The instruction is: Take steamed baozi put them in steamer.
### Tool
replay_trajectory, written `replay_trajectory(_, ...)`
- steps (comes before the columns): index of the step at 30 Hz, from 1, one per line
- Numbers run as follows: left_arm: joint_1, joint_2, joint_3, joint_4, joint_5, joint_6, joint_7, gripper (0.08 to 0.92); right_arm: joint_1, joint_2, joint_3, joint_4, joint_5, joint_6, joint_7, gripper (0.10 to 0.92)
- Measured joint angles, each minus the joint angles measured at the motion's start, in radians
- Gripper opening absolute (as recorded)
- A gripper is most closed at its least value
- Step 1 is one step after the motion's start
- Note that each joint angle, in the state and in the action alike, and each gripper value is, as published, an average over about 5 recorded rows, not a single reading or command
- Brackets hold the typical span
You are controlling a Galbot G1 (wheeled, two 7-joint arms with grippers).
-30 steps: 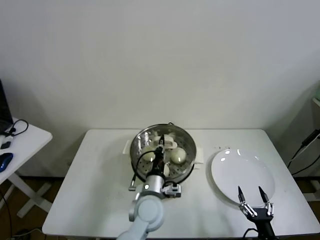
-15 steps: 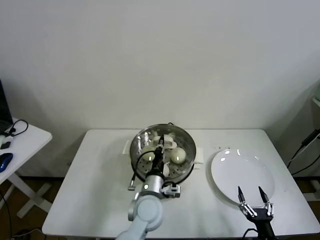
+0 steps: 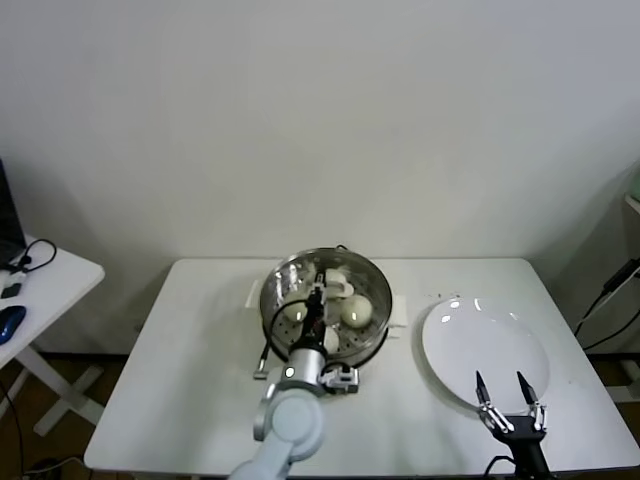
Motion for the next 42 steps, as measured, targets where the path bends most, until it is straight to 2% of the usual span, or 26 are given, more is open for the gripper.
replay_trajectory(14, 0.023, 0.019, -0.001, -0.048, -0.021, 0.003, -0.002, 0.718, 0.003, 0.007, -0.008, -0.004, -0.009, 0.001, -0.003, 0.823)
replay_trajectory(18, 0.033, 0.031, 0.0, -0.073, -0.043, 0.006, 0.001, 0.804, 0.004, 0.012, -0.012, -0.007, -0.014, 0.001, -0.004, 0.823)
replay_trajectory(32, 0.107, 0.128, -0.025, -0.255, -0.218, -0.001, 0.008, 0.823, -0.001, 0.014, -0.016, -0.009, -0.019, -0.01, -0.004, 0.823)
replay_trajectory(42, 0.19, 0.22, -0.137, -0.351, -0.593, -0.075, -0.041, 0.823, 0.001, 0.018, -0.023, -0.011, -0.021, -0.026, 0.011, 0.823)
